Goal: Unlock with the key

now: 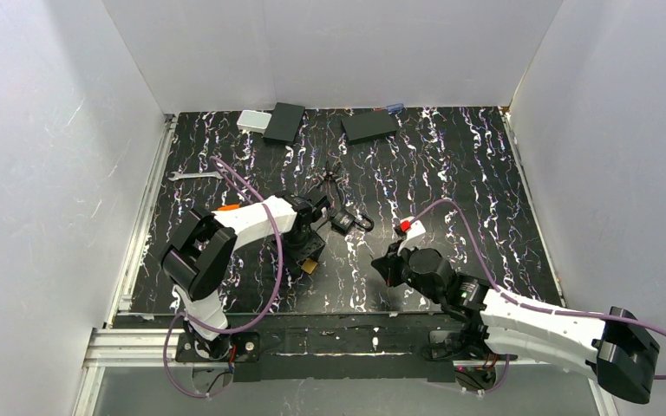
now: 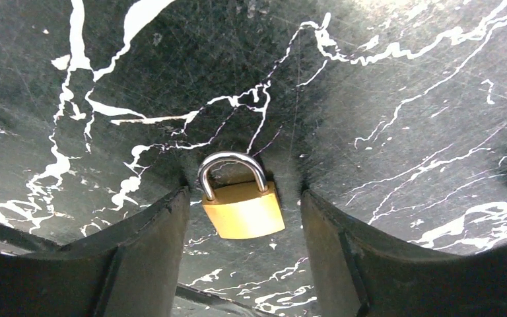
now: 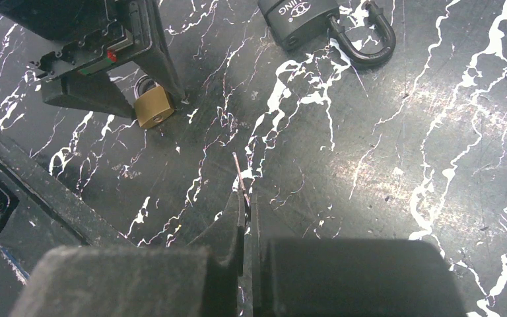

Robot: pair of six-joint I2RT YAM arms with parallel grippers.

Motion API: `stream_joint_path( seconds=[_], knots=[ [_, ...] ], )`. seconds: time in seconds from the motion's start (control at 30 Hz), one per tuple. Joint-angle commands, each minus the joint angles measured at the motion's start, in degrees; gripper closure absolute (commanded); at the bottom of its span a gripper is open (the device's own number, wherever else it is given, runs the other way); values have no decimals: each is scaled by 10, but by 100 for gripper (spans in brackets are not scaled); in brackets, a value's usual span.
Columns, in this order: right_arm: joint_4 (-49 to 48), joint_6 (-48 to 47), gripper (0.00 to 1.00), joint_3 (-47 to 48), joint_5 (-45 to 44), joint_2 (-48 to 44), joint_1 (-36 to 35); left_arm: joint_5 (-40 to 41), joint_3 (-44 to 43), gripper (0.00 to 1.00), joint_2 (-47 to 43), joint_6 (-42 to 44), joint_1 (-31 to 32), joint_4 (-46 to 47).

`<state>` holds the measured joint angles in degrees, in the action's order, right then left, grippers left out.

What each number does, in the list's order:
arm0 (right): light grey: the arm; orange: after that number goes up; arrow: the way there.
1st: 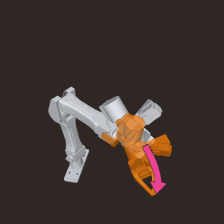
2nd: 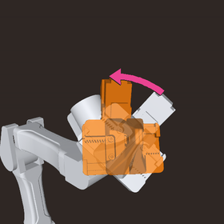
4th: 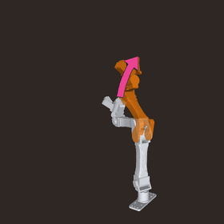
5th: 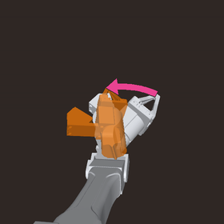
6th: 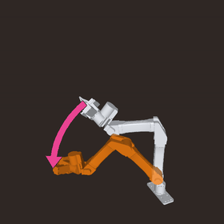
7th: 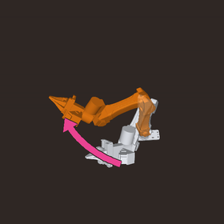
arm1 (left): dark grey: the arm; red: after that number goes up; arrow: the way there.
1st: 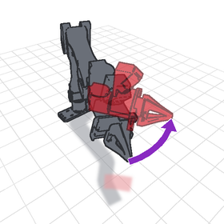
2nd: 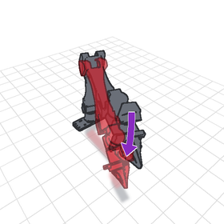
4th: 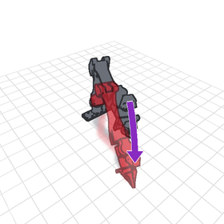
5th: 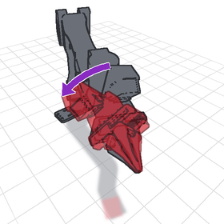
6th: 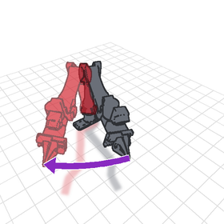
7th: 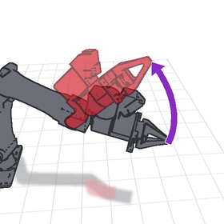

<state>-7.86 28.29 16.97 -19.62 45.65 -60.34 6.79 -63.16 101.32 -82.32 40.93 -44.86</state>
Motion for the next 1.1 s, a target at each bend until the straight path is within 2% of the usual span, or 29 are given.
stream_joint_path(
  seconds=[0.0, 0.13, 0.27, 0.37, 0.5, 0.63, 0.8, 0.97, 1.07],
  knots=[
    [-22, 4, 99, -6, -15, -10, 3, 27, 20, 44, 20, -13, 5, 10],
    [-22, 3, 99, -6, -15, -10, 3, 29, 23, 57, 20, -17, 9, 14],
    [-22, 4, 99, -6, -15, -10, 3, 26, 28, 79, 12, -5, 15, 35],
    [-21, 4, 99, -7, -13, -13, 3, 26, 36, 100, -4, 4, 18, 43],
    [-22, 3, 99, -11, -12, -25, 3, 34, 83, 100, -63, 9, 23, 83],
    [-20, 4, 99, -14, -15, -43, 4, 15, 175, 100, -158, 26, 23, 210],
    [7, 9, 99, 2, -16, -58, 4, -11, 271, 100, -280, 32, 21, 314],
    [25, 33, 99, 28, 23, -70, 4, -35, 308, 100, -365, 36, 14, 341],
    [41, 50, 99, 54, 55, -66, 3, -83, 311, 100, -399, 52, -5, 354]
  ],
)
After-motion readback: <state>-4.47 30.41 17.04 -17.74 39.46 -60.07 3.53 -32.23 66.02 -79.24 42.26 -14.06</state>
